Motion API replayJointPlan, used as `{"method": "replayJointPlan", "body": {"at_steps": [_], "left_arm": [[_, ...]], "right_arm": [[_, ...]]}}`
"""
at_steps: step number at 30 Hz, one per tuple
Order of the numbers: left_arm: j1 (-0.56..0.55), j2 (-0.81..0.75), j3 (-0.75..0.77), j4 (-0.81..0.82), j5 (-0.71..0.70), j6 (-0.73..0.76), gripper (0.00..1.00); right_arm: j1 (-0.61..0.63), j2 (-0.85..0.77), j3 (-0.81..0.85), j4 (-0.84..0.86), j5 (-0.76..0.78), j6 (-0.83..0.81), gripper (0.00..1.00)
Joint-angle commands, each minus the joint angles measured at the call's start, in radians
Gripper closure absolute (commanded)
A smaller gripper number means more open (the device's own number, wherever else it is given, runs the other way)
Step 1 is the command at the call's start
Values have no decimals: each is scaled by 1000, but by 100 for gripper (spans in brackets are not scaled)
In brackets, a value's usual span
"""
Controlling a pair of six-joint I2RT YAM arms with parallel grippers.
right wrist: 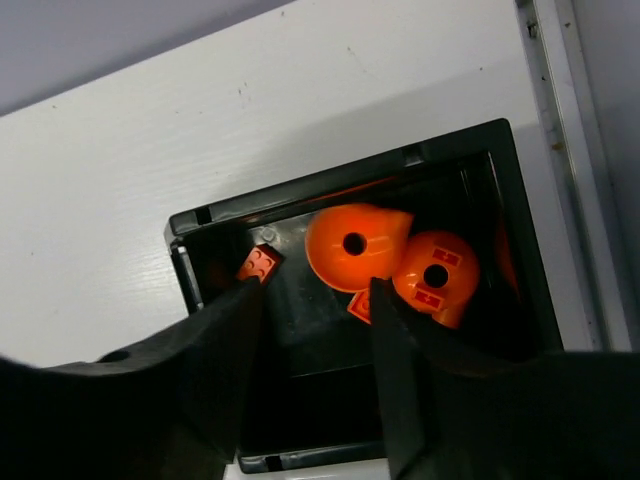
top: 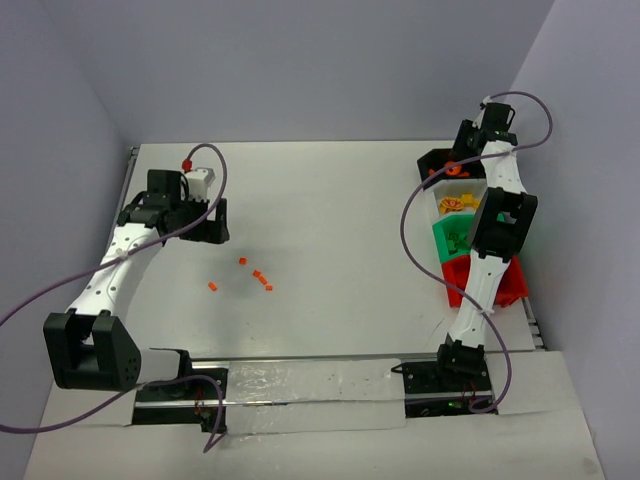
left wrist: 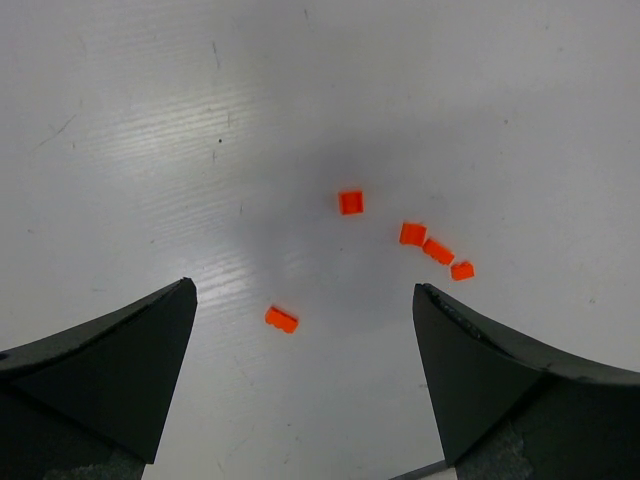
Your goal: Sort the legos into containers by color
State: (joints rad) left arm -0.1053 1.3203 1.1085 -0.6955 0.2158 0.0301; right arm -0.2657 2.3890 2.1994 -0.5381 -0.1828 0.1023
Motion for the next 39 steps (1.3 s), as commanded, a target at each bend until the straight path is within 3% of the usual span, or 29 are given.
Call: {"method": "replayJointPlan", "body": {"at_steps": [1,5,12,15,22,28,39], "left_arm": [[19,-38,-48,-8,-17,69,1],[37,-47,-103,-8,-32,124,9],[39,-39,-215,-23,-44,259,40],[39,-8,-248,10,-58,248,46],[30,40,-274,39,-22,280,42],[30,45,-328,83,29,447,36],[29,161,-322,151,59,571,41]], "right_arm": [[3,-20,24,22,-1,-9,40],[7,-85,-42,12,-51,-17,32],[53,-296,-182,-18,-123,-26,26],[93,-375,-274,-17,-145,-29,24],[166,-527,-432,-9,-188,-15,23],[193,-557,-462,-19,-284,5,23],[233,-560,-484,-25,-335,8,24]]}}
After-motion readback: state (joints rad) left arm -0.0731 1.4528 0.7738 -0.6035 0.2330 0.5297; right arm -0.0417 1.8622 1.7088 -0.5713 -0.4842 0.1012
